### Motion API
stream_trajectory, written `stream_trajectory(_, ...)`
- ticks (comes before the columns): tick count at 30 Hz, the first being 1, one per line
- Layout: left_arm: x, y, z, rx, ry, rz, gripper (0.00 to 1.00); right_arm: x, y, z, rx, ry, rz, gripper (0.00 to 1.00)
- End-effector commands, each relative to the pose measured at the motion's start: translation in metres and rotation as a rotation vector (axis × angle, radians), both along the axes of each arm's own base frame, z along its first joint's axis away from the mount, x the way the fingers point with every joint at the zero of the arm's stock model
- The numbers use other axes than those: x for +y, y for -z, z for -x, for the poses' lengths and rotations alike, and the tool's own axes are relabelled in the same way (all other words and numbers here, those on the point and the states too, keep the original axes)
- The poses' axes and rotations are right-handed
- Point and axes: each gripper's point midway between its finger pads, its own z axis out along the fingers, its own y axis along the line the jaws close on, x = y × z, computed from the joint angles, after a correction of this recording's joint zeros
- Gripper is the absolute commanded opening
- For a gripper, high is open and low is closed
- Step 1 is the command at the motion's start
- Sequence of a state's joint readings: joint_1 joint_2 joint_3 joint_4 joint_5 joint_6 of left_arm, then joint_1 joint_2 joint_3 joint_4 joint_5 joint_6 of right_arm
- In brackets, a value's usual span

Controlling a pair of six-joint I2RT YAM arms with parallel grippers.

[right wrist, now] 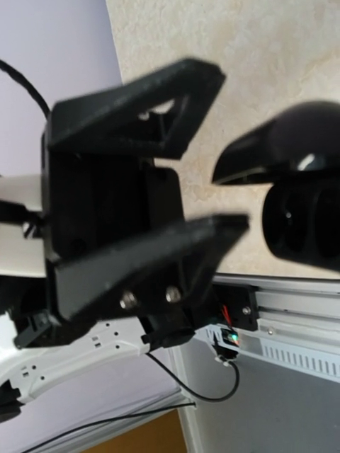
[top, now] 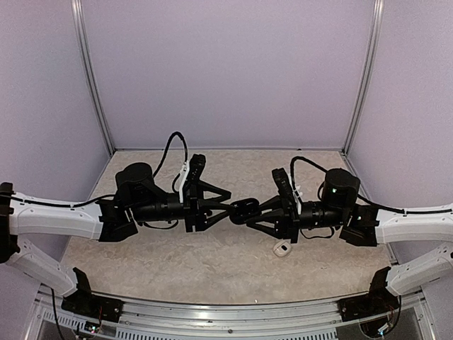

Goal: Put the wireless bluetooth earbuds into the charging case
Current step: Open the charging case, then pick up the right earbud from the center of the board.

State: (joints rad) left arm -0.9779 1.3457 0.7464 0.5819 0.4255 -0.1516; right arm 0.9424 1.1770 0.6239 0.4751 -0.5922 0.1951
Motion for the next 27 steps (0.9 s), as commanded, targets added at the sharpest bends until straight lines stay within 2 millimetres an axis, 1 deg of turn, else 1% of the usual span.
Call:
stream_trajectory(1, -0.005, -0.008, -0.013, -0.013, -0.056, 0.0, 0.51, 0.003, -0.01, 0.007, -0.036, -0.033, -0.014, 0.03)
stream_trajectory(3, -0.002, -0.007, -0.021, -0.01, -0.093, -0.007, 0.5, 0.002, -0.01, 0.006, -0.039, -0.028, -0.014, 0.03)
stream_trajectory(6, 0.0, -0.008, -0.024, -0.008, -0.102, 0.0, 0.5, 0.001, -0.009, 0.004, -0.04, -0.015, -0.011, 0.03)
stream_trajectory(9, 0.004, -0.011, -0.025, -0.003, -0.099, 0.015, 0.52, -0.001, -0.006, -0.001, -0.025, 0.011, -0.008, 0.03)
stream_trajectory(11, 0.009, -0.015, -0.027, 0.004, -0.1, 0.032, 0.56, -0.005, -0.004, -0.006, -0.009, 0.032, -0.016, 0.02)
stream_trajectory(14, 0.024, -0.018, -0.042, 0.033, -0.153, 0.06, 0.6, -0.015, -0.003, -0.017, 0.018, 0.077, -0.033, 0.02)
stream_trajectory(15, 0.032, -0.019, -0.05, 0.038, -0.192, 0.066, 0.6, -0.019, -0.003, -0.021, 0.025, 0.096, -0.034, 0.02)
stream_trajectory(17, 0.046, -0.015, -0.071, 0.056, -0.286, 0.05, 0.6, -0.026, -0.004, -0.027, 0.033, 0.13, -0.041, 0.02)
stream_trajectory(21, 0.072, 0.008, -0.118, 0.125, -0.474, -0.041, 0.59, -0.038, -0.002, -0.037, 0.05, 0.18, -0.043, 0.02)
stream_trajectory(22, 0.079, 0.023, -0.132, 0.156, -0.528, -0.1, 0.57, -0.042, -0.003, -0.039, 0.051, 0.193, -0.045, 0.02)
stream_trajectory(24, 0.088, 0.041, -0.153, 0.193, -0.599, -0.179, 0.56, -0.047, -0.002, -0.042, 0.056, 0.213, -0.044, 0.02)
stream_trajectory(25, 0.093, 0.048, -0.163, 0.21, -0.623, -0.21, 0.56, -0.05, -0.001, -0.044, 0.06, 0.225, -0.043, 0.02)
stream_trajectory(27, 0.094, 0.073, -0.176, 0.258, -0.64, -0.284, 0.55, -0.053, 0.0, -0.046, 0.065, 0.237, -0.04, 0.03)
